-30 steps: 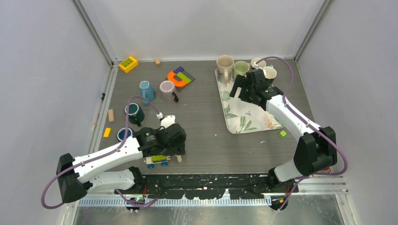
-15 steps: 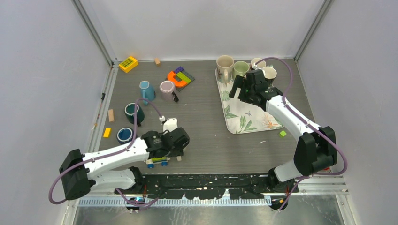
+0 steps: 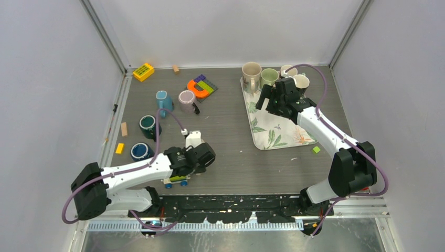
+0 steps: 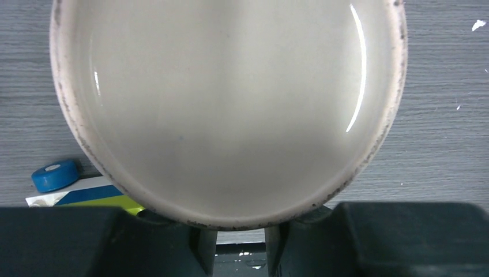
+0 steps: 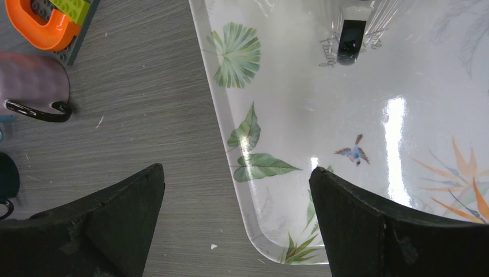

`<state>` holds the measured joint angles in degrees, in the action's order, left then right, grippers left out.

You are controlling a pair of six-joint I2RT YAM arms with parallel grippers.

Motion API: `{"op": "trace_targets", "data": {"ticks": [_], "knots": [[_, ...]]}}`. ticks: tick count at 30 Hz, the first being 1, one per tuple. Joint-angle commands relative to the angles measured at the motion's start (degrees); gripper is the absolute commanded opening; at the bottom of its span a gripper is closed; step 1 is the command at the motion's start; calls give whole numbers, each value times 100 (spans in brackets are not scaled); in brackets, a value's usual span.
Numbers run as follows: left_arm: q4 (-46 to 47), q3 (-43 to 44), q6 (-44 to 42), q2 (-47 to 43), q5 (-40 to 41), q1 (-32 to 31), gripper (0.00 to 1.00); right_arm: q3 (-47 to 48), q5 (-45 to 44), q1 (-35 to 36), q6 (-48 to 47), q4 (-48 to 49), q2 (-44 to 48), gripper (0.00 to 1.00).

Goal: Turn the mug right side up
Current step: Turn over the cup at the center of the board.

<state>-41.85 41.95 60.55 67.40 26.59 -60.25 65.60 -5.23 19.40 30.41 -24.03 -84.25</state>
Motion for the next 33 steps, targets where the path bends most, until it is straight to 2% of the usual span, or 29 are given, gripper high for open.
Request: {"op": "trace_targets", "data": {"ticks": [1, 33], "knots": [[385, -20, -156, 49, 312, 88, 32, 22, 53, 29, 15, 145, 49, 100], [1346, 483, -1302, 763, -330, 1573, 33, 82, 171, 24, 6, 141, -54, 100]]}}
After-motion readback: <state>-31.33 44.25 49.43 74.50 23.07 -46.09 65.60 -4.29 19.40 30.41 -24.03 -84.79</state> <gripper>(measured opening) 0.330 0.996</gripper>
